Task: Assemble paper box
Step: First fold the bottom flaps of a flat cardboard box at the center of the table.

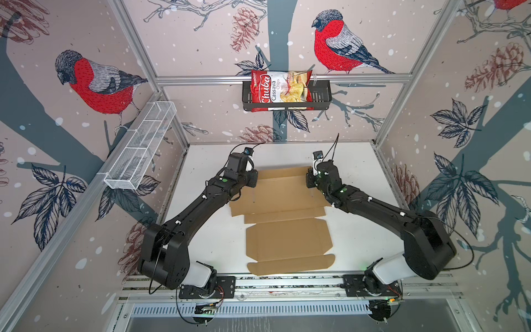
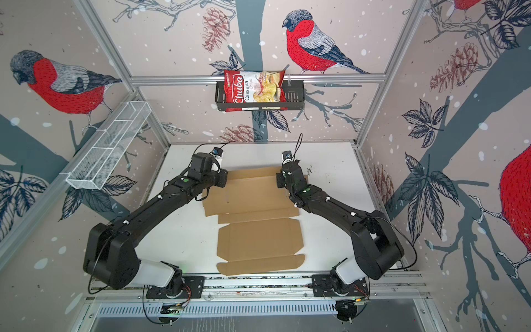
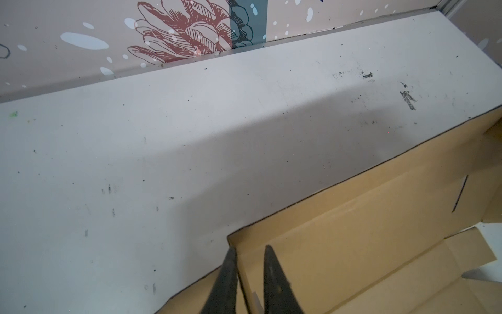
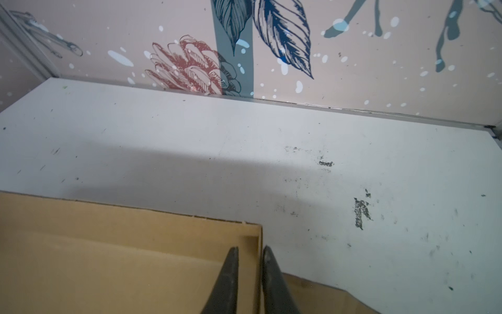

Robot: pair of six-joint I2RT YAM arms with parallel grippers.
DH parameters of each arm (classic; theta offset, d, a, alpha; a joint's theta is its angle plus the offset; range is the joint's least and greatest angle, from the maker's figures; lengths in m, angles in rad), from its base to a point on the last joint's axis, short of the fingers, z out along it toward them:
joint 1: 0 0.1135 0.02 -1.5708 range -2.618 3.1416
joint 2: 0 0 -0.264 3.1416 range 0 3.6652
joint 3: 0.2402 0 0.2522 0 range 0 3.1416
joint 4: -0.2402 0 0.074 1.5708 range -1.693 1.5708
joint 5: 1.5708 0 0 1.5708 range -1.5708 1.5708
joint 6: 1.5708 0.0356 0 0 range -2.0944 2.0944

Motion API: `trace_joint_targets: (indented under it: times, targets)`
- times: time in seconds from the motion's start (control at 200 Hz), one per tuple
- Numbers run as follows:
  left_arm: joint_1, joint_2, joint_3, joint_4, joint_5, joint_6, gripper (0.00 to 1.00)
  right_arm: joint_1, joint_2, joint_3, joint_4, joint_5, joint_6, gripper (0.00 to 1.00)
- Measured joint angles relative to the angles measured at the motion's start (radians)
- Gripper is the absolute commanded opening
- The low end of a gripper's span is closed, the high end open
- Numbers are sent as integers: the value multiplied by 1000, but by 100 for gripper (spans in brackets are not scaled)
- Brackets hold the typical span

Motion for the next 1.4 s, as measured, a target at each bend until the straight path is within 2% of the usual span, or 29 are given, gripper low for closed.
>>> trace_joint_targets:
  times: [0.07, 0.13, 0.21, 0.335, 0.405, 0.465, 0.6, 0.715, 0.845, 1.176, 1.311, 1.401]
  targets:
    - [-10, -16, -29, 25, -1, -45, 23, 14, -6, -21, 28, 39, 24, 15]
    - [-15, -24, -45, 33, -1, -73, 32, 23, -6, -37, 55, 58, 41, 13]
    - [-17, -24, -43, 38, -2, -101, 37, 26, -5, -55, 89, 80, 44, 10]
    - [-18, -47, 13, 7, -70, -123, 56, 2, -2, -98, 185, 93, 35, 5]
    - [-3, -89, 20, 2, -96, -122, 61, -27, -2, -122, 249, 91, 9, 2]
    - [35, -130, 5, -5, -86, -120, 65, -51, 0, -137, 316, 77, -17, 1]
    - [196, -218, -106, -23, 19, -130, 70, -106, 29, -146, 468, 7, -86, 0]
    - [256, -230, -211, -28, 140, -108, 74, -149, 47, -171, 589, -84, -149, 1]
    - [275, -163, -283, 17, 247, -16, 74, -182, 64, -188, 676, -184, -206, 1]
    - [306, -5, -274, 200, 425, 180, 70, -228, 83, -200, 741, -342, -245, 2]
    - [377, 61, -254, 218, 494, 223, 69, -243, 87, -204, 761, -391, -241, 2]
    - [425, 116, -214, 211, 605, 250, 61, -250, 92, -206, 766, -415, -241, 2]
